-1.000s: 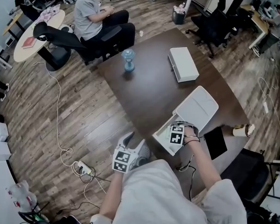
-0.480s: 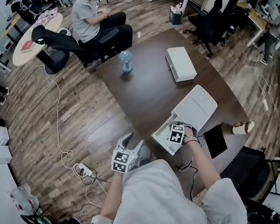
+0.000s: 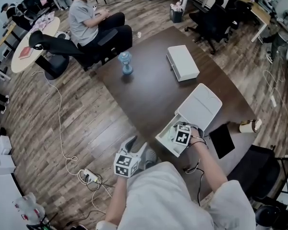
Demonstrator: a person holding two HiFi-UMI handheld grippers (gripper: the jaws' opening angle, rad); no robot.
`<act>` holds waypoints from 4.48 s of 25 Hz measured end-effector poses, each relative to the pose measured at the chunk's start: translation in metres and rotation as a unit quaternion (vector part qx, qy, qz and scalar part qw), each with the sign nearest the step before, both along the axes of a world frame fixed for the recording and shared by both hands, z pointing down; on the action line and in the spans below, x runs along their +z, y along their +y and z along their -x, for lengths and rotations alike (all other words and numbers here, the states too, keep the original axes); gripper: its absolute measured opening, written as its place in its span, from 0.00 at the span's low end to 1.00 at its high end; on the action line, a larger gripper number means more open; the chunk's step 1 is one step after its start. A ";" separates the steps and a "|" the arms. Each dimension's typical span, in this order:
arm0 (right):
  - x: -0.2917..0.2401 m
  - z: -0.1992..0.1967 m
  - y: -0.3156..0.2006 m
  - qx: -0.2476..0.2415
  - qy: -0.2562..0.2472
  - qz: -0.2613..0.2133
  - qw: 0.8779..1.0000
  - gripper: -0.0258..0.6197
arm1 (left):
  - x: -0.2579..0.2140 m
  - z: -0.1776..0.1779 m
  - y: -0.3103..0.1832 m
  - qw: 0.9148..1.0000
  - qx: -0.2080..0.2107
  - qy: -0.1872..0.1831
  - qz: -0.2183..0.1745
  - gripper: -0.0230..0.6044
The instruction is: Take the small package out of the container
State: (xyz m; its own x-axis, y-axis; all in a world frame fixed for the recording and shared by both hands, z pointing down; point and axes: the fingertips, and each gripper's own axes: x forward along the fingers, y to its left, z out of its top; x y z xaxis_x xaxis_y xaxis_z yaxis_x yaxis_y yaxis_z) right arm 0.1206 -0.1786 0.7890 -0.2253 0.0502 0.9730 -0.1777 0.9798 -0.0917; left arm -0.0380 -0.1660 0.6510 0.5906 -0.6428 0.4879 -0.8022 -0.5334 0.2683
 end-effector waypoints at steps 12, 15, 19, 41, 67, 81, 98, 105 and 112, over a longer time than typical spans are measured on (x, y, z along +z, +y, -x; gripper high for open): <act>-0.013 -0.005 -0.005 0.070 -0.044 -0.019 0.996 0.54 | -0.001 -0.005 0.002 1.000 0.010 -0.005 0.000 0.37; -0.014 -0.005 -0.007 0.098 -0.061 -0.026 0.993 0.54 | 0.000 -0.006 0.003 1.000 0.011 -0.006 -0.001 0.37; -0.019 -0.003 -0.010 0.135 -0.084 -0.037 0.987 0.54 | -0.001 -0.007 0.003 1.000 0.016 -0.007 -0.003 0.37; -0.073 -0.023 0.000 0.429 -0.218 -0.160 0.862 0.53 | -0.005 -0.048 0.022 0.994 0.103 0.018 0.000 0.36; -0.145 0.024 0.081 0.680 -0.277 -0.279 0.619 0.53 | -0.026 -0.009 0.028 0.962 0.269 0.037 0.015 0.34; -0.143 0.102 0.098 0.698 -0.309 -0.317 0.563 0.53 | -0.023 0.044 0.037 0.953 0.300 0.045 -0.022 0.33; -0.142 0.131 0.104 0.686 -0.293 -0.314 0.587 0.53 | -0.021 0.057 0.034 0.954 0.292 0.066 -0.013 0.04; -0.143 0.133 0.094 0.676 -0.306 -0.311 0.594 0.53 | -0.015 0.055 0.027 0.955 0.290 0.057 -0.015 0.04; -0.141 0.125 0.097 0.679 -0.304 -0.319 0.587 0.53 | -0.020 0.044 0.027 0.954 0.291 0.072 -0.014 0.05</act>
